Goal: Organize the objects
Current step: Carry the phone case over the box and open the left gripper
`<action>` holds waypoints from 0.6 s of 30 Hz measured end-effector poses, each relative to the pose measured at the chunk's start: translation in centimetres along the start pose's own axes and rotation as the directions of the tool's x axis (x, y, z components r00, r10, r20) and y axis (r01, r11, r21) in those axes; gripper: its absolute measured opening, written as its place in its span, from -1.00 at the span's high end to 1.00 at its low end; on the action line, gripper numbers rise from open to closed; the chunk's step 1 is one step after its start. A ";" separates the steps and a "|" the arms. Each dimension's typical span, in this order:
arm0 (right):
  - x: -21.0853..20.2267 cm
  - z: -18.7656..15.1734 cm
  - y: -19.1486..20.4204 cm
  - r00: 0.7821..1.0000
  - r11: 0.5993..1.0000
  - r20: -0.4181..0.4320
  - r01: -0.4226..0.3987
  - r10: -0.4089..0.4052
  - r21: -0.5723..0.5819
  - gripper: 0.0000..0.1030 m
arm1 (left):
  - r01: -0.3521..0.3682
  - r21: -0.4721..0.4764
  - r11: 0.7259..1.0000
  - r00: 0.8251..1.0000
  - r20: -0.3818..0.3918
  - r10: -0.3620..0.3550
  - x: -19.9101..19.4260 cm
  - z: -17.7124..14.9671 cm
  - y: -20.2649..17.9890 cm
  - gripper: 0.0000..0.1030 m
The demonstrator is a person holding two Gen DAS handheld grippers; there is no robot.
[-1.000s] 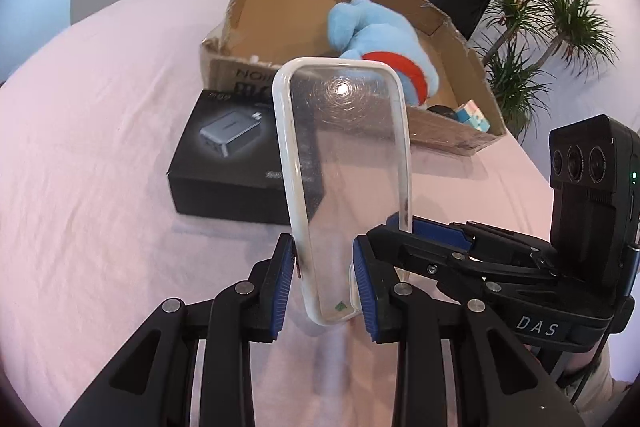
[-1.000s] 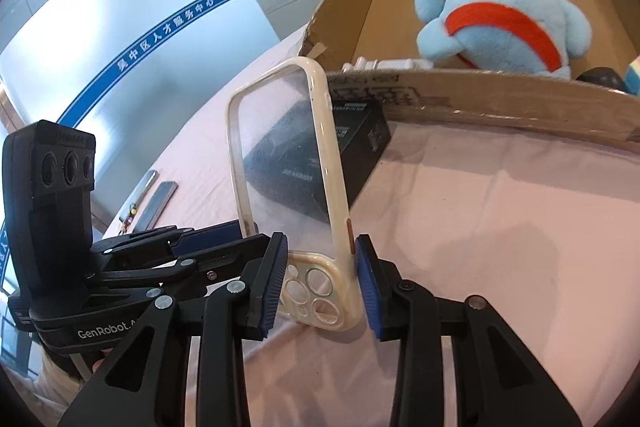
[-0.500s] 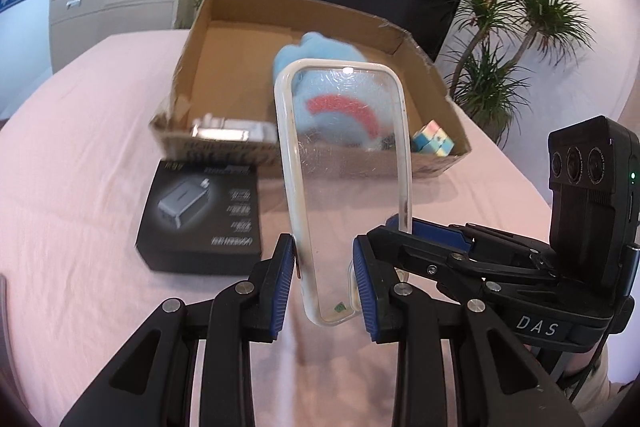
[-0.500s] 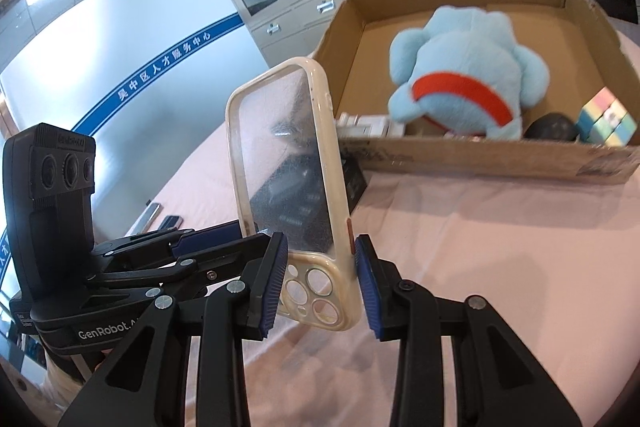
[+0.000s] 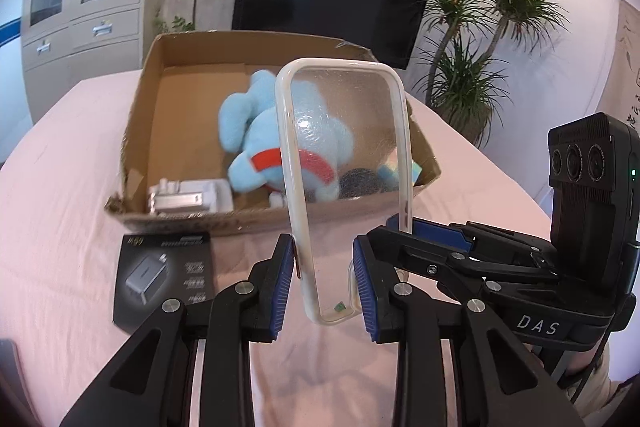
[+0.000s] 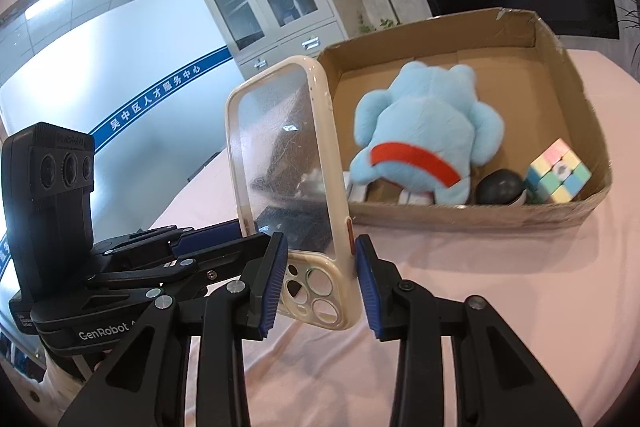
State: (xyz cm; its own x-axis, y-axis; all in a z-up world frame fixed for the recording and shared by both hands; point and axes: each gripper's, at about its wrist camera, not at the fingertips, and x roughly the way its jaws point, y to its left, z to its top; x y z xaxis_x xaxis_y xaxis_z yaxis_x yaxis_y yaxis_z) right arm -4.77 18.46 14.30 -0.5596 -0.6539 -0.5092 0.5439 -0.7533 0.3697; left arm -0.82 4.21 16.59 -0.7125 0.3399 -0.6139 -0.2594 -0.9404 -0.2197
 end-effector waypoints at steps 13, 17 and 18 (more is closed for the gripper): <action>-2.4 2.3 -2.5 0.997 0.999 0.066 0.033 -0.035 0.021 0.37 | 0.038 0.057 0.998 0.999 0.018 -0.039 1.2 3.4 -2.8 0.47; -3.0 2.9 -3.1 0.995 0.999 0.086 0.042 -0.045 0.028 0.37 | 0.050 0.069 0.996 0.998 0.023 -0.052 1.6 4.4 -3.4 0.47; -3.1 3.0 -3.2 0.995 0.999 0.090 0.046 -0.048 0.029 0.37 | 0.052 0.073 0.996 0.998 0.023 -0.054 1.7 4.6 -3.5 0.47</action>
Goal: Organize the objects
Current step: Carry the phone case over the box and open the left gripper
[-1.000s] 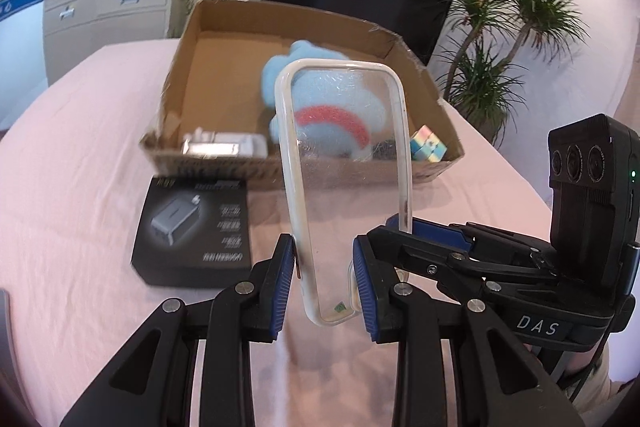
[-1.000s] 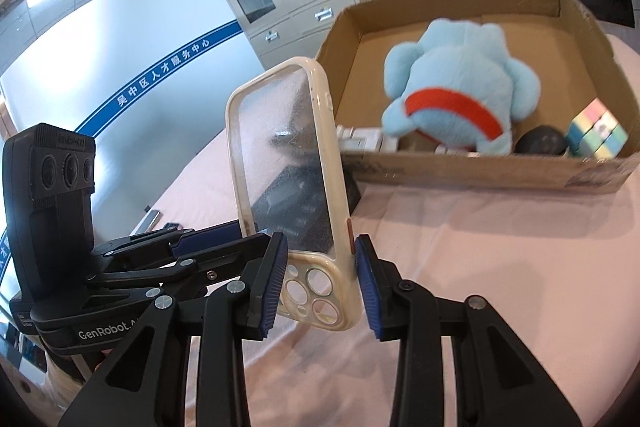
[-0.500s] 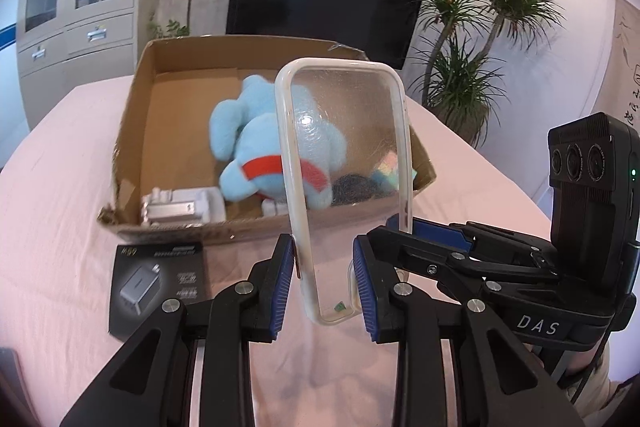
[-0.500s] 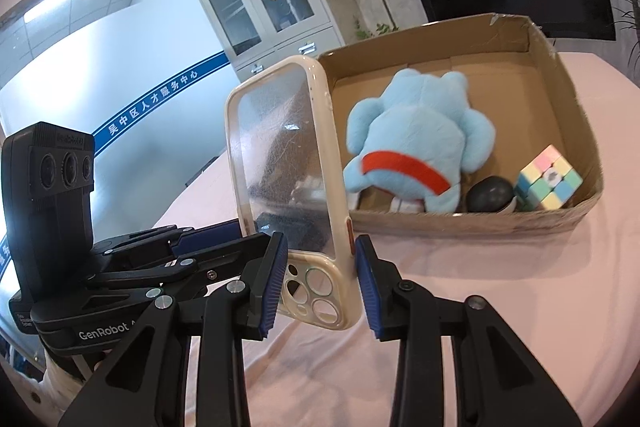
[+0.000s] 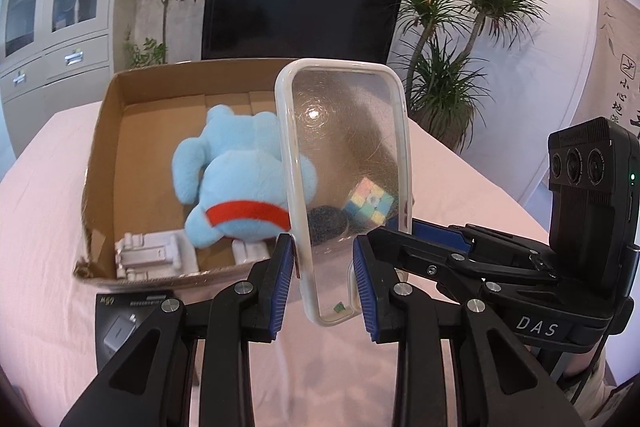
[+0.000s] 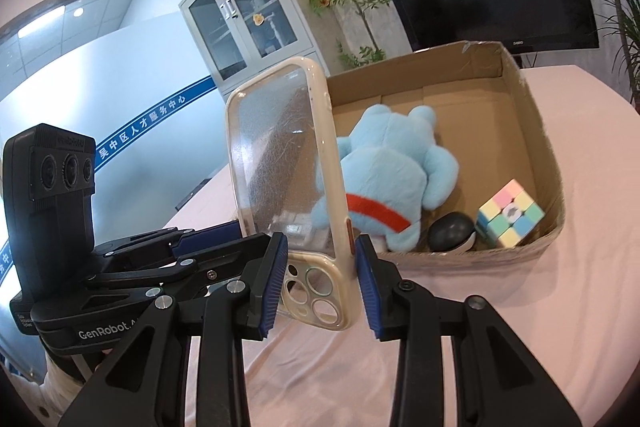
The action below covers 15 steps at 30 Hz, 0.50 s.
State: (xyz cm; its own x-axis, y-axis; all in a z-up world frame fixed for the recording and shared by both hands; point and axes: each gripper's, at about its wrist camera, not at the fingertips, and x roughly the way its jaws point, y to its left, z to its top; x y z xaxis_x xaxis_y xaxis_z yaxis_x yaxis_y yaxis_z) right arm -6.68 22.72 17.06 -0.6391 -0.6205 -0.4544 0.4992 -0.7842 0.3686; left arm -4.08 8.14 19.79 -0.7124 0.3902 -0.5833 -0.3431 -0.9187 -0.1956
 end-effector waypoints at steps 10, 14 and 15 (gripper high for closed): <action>-0.7 1.9 -1.7 0.999 1.000 0.031 0.026 -0.026 0.012 0.37 | 0.028 0.022 0.999 1.000 0.013 -0.029 1.6 2.5 -1.0 0.47; -0.7 2.8 -2.4 0.999 0.999 0.040 0.032 -0.033 0.018 0.37 | 0.037 0.029 0.999 0.999 0.015 -0.037 2.5 3.5 -1.1 0.48; -0.7 3.1 -2.6 0.998 0.999 0.042 0.034 -0.035 0.019 0.37 | 0.039 0.030 0.999 0.999 0.015 -0.039 2.7 3.8 -1.1 0.48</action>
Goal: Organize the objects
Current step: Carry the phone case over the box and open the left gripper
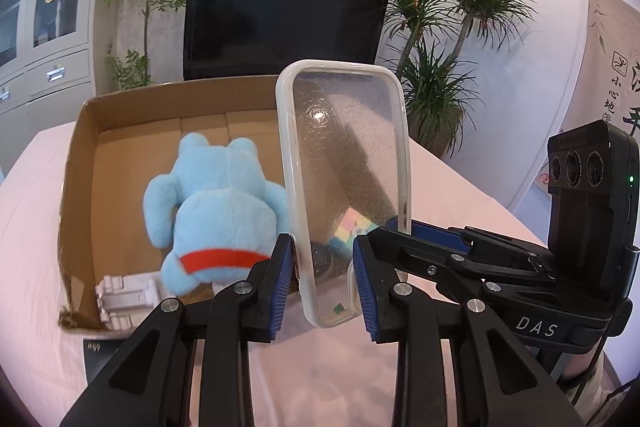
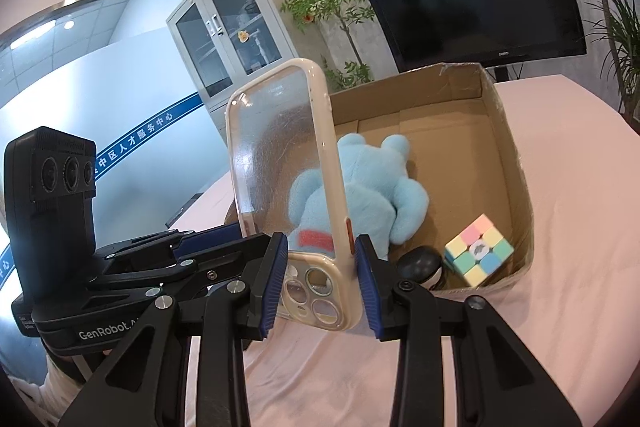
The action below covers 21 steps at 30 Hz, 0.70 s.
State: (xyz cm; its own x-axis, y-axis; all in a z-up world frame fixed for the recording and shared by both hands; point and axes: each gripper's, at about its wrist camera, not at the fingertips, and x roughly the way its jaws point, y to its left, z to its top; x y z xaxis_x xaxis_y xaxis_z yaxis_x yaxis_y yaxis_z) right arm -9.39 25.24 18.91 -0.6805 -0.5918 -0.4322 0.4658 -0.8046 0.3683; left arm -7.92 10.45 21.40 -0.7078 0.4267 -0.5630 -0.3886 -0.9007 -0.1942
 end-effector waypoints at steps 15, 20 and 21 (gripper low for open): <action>2.6 3.5 -5.1 0.999 0.998 -0.007 0.046 -0.046 0.039 0.37 | 0.034 0.059 0.998 0.999 -0.039 -0.032 7.5 4.7 0.1 0.47; 4.7 4.4 -7.9 0.997 0.996 -0.045 0.060 -0.057 0.068 0.37 | 0.047 0.058 0.997 0.997 -0.070 -0.043 11.5 5.7 0.7 0.47; 5.1 4.5 -8.6 0.997 0.995 -0.051 0.065 -0.062 0.075 0.37 | 0.049 0.053 0.997 0.996 -0.076 -0.045 12.2 5.9 0.9 0.47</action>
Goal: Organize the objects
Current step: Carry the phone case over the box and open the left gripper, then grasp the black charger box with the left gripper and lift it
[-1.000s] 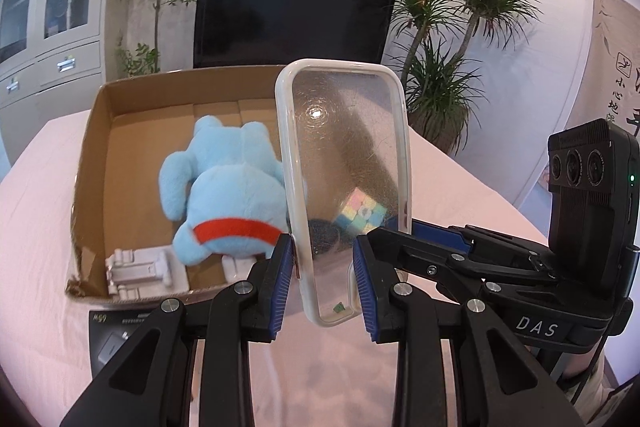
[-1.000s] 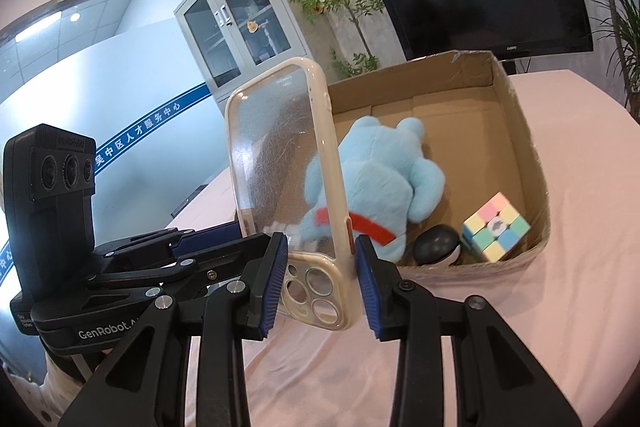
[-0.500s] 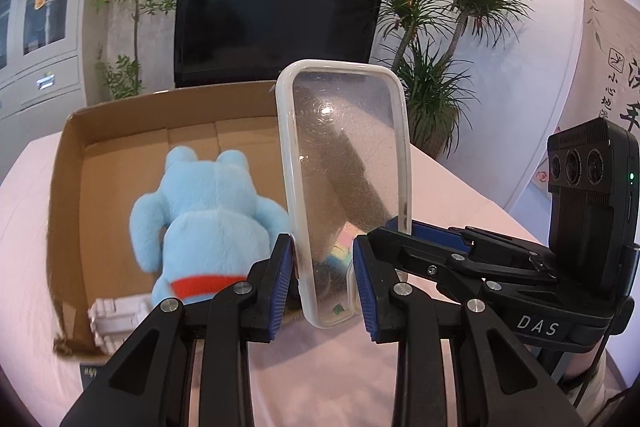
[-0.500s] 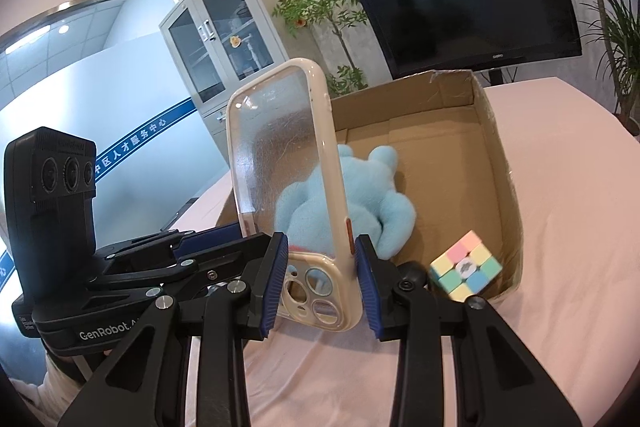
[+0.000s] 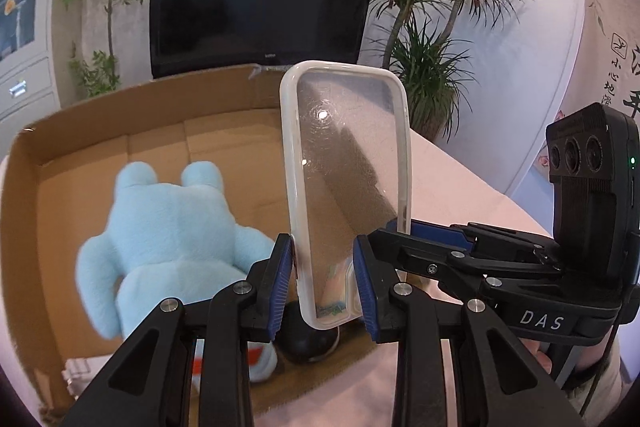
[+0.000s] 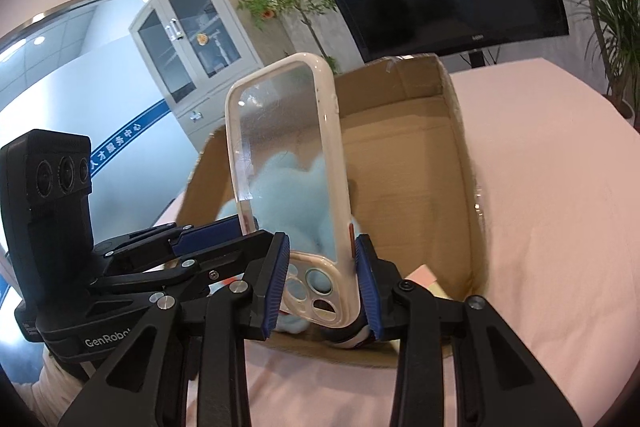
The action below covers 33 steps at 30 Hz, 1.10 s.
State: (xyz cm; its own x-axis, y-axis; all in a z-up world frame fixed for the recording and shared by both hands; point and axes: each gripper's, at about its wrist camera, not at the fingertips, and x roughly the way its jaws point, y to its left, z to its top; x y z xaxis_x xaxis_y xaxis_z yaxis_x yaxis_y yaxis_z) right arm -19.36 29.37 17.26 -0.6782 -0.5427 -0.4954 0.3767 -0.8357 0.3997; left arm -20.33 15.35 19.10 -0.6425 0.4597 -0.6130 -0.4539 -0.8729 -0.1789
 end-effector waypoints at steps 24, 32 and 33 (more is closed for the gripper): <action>3.1 -7.8 9.9 0.901 0.929 -0.285 -0.361 0.327 -0.078 -0.51 | -0.243 -0.531 0.812 0.966 -0.053 0.254 -18.7 -21.8 19.4 -0.07; 12.0 -15.8 17.1 0.866 0.920 -0.432 -0.353 0.253 -0.169 -0.44 | -0.118 -0.654 0.747 0.993 -0.093 0.075 -13.3 -24.4 21.3 0.17; 12.3 -16.5 17.7 0.869 0.912 -0.435 -0.353 0.237 -0.208 -0.40 | -0.149 -0.643 0.751 0.989 -0.115 0.098 -12.8 -24.3 20.6 0.19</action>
State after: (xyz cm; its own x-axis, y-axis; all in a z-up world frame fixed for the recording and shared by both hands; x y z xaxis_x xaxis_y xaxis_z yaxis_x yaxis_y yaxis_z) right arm -10.62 6.51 5.58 -0.2253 -0.7066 -0.6708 0.7144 -0.5880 0.3794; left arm -6.43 -12.53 4.57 -0.6089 0.3501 -0.7118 0.1520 -0.8292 -0.5379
